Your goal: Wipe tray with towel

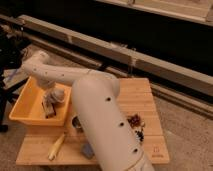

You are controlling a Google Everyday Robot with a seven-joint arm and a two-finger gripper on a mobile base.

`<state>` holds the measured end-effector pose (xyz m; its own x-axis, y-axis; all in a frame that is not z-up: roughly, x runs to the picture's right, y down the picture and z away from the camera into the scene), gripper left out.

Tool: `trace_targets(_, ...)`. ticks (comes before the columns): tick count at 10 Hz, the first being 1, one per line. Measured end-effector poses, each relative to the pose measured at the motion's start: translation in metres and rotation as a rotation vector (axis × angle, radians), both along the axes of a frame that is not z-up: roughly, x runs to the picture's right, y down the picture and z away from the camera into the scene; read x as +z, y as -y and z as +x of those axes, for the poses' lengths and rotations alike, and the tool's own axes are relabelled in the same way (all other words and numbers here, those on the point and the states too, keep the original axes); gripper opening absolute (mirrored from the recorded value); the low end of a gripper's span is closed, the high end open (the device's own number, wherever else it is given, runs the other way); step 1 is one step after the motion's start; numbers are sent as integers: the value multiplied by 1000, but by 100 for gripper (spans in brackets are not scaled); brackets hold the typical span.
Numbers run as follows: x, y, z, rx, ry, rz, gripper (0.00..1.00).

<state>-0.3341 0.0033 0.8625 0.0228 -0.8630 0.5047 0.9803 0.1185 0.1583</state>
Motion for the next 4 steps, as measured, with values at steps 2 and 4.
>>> trace_targets(2,-6,-3,-5,0,57,-19,0)
trace_targets(4,-7,-3,-6,0,61,-21,13)
